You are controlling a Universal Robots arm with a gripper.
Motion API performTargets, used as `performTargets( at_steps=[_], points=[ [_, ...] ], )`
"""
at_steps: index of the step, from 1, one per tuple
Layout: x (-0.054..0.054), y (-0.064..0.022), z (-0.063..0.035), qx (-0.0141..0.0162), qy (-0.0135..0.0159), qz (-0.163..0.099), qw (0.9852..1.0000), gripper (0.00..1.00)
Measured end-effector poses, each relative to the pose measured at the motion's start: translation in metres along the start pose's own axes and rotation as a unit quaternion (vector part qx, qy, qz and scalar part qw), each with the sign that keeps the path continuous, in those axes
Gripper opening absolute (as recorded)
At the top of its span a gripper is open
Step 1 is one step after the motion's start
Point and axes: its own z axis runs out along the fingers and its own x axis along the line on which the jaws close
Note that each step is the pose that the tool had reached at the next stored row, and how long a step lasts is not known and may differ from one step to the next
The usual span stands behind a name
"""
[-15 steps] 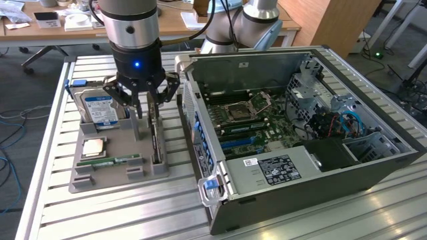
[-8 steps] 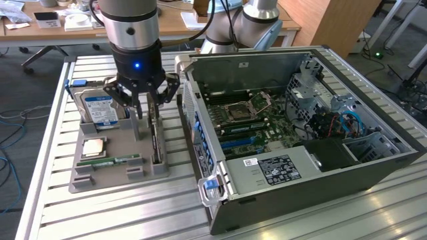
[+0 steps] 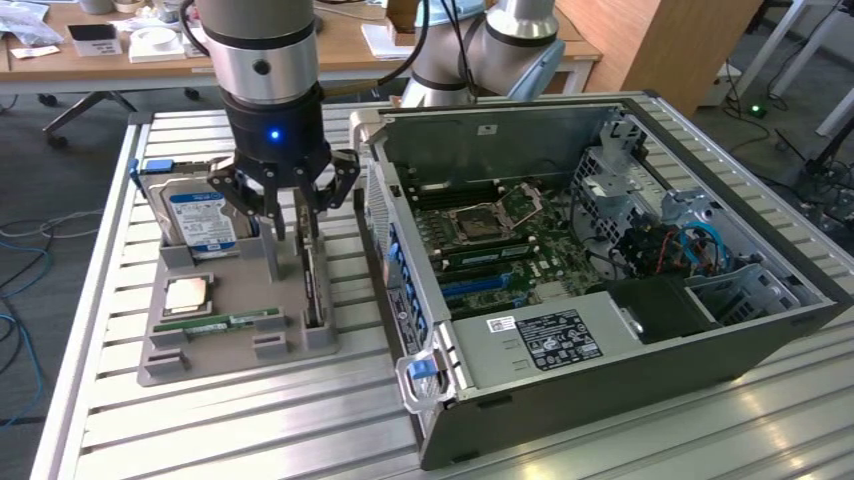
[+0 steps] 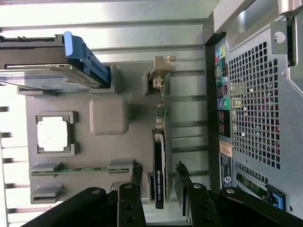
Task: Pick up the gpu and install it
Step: 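Pick up the gpu and move the gpu toward the slot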
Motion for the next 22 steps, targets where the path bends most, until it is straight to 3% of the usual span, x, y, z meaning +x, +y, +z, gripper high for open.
performTargets(
  at_steps=[22],
  points=[
    [0.0001, -0.0002, 0.0052, -0.0003, -0.0001, 0.0, 1.0, 0.42]
  ],
)
